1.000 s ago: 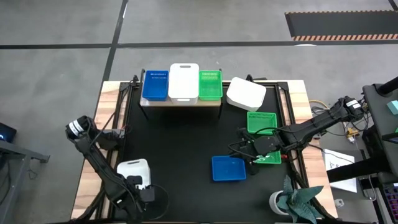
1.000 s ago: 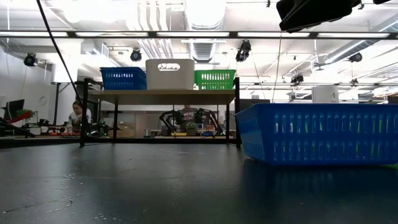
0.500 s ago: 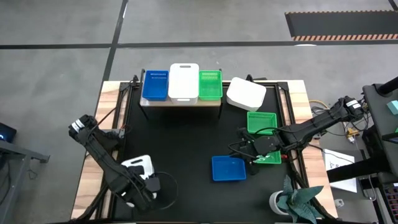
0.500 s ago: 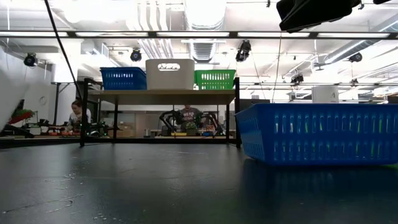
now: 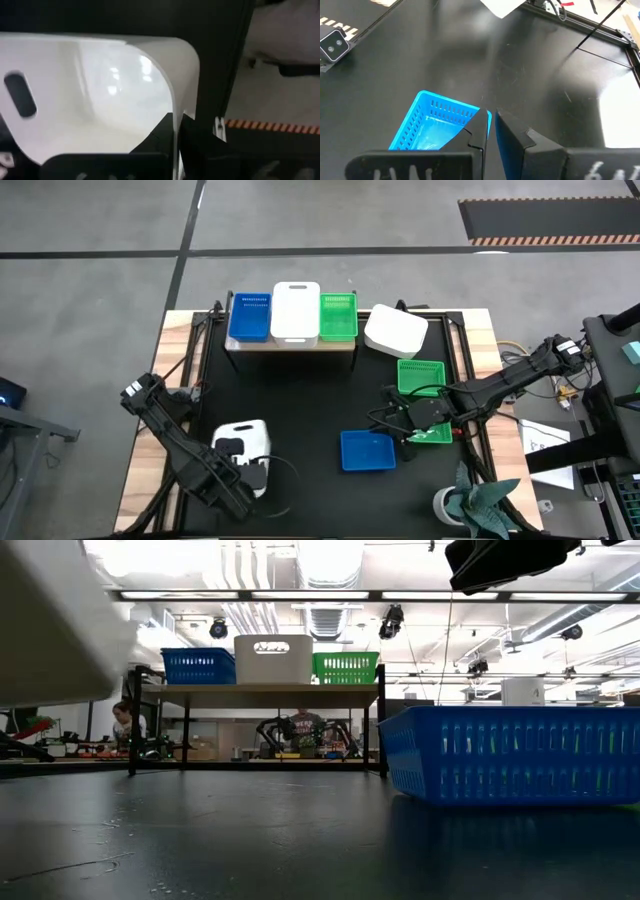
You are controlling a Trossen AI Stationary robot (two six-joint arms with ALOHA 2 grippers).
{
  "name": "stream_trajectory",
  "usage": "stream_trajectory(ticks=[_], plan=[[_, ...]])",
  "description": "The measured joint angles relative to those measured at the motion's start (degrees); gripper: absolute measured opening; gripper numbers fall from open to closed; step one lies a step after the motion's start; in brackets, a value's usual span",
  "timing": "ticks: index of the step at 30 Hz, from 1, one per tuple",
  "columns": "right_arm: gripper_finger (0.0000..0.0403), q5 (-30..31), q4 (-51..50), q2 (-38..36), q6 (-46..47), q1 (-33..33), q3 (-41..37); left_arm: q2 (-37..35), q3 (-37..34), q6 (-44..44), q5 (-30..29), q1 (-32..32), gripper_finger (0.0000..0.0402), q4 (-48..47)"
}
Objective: Stack baskets on shelf by color
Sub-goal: Stack the bottom white bin on top of the white bin on the shelf
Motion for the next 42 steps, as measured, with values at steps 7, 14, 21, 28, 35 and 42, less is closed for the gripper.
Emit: stream_trajectory(ticks=[7,14,21,28,35,42], plan=[[0.0027,-0.01,-0.02,0.0,0.0,0.0,0.0,0.83,4.57,6.9,-9.1,1.46,0.0,-0.23],[0.0027,0.01,0.02,0.0,-0.07,0.01,-0.07,0.85,9.8,19.2,-24.37,2.76,0.0,-0.2],[0.0027,0.01,0.04,0.0,-0.13,0.01,-0.11,0.76,11.78,37.13,-36.21,7.36,0.0,-0.24],[0.0027,0.01,0.04,0.0,-0.13,0.02,-0.15,0.67,11.78,52.66,-38.65,16.87,0.0,-0.24],[0.0027,0.01,-0.1,0.0,-0.13,0.01,-0.15,0.46,16.16,64.69,-40.5,26.95,0.0,-0.23],[0.0027,0.01,-0.26,0.0,-0.13,0.02,-0.15,0.37,19.99,72.78,-40.41,37.5,0.0,-0.22]])
